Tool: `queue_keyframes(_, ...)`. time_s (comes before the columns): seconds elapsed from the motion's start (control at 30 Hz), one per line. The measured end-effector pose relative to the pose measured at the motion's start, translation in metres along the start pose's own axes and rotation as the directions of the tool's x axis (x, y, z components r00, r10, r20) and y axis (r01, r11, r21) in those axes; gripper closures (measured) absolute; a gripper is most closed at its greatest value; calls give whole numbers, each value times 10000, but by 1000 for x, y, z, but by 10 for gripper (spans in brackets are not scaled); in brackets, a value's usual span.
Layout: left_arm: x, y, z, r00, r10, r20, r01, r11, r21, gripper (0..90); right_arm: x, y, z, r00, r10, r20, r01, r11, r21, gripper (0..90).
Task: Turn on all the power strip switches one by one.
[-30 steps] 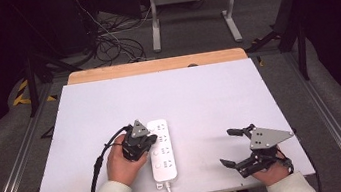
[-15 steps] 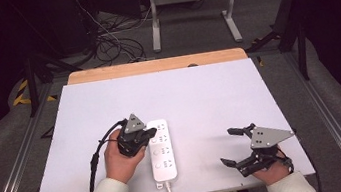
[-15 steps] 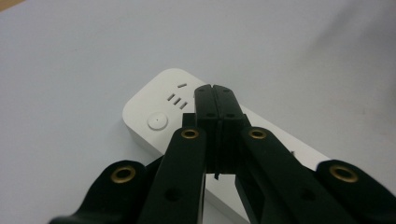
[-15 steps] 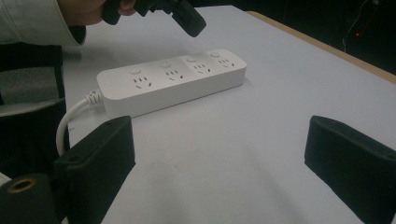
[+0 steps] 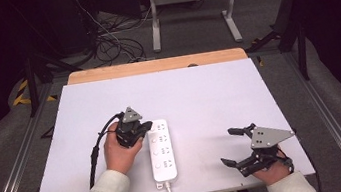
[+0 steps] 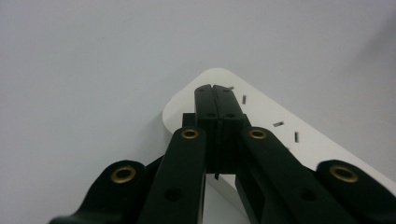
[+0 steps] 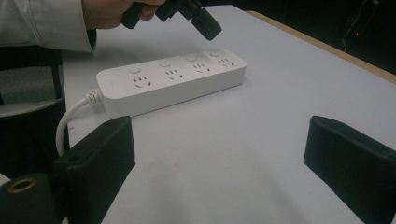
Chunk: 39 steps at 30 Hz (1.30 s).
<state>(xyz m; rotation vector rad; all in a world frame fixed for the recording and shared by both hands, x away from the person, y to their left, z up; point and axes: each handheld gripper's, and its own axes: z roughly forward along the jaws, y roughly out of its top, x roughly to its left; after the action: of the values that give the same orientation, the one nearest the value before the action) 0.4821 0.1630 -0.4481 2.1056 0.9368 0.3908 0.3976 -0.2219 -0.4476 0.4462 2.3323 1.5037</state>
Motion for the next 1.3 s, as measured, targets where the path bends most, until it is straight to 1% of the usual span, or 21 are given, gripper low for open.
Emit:
queue_keyframes(0.1, 2, -1, 4, 10000, 53, -38, -52, 9999, 132, 900, 0, 0, 0, 10000, -5, -2, 5, 10000, 2, 88)
queue_keyframes(0.27, 4, -2, 10, 9998, -186, 99, 184, 9997, 190, 900, 0, 0, -1, 10000, -7, 21, 7, 10000, 8, 88)
queue_keyframes(0.43, 4, -3, 14, 9997, -178, 169, 173, 9995, 278, 900, -1, 0, 0, 10000, -2, 26, 2, 10000, 39, 88)
queue_keyframes(0.47, 4, -3, 14, 9996, -232, 159, 227, 9993, 285, 900, 0, -1, 0, 10000, -2, 25, 2, 10000, 43, 88)
queue_keyframes(0.6, 3, -3, 16, 9998, -145, 123, 140, 9992, 375, 900, -1, -1, 0, 10000, 9, 28, -9, 10000, 41, 88)
queue_keyframes(0.77, 3, -4, 16, 9998, -132, 126, 127, 9993, 366, 900, -1, -1, 0, 10000, 11, 17, -11, 10000, 48, 88)
queue_keyframes(1.0, 2, -5, 17, 10000, 30, 81, -32, 9995, 306, 900, -1, -1, 0, 10000, 15, 15, -15, 10000, 49, 88)
queue_keyframes(1.17, 0, -5, 18, 9998, 173, -85, -170, 9992, 355, 900, 0, -1, 0, 10000, 17, 6, -17, 10000, 51, 88)
queue_keyframes(1.3, 0, -5, 18, 9999, 115, -97, -111, 9994, 329, 900, 0, -1, 0, 10000, 13, 5, -13, 10000, 40, 88)
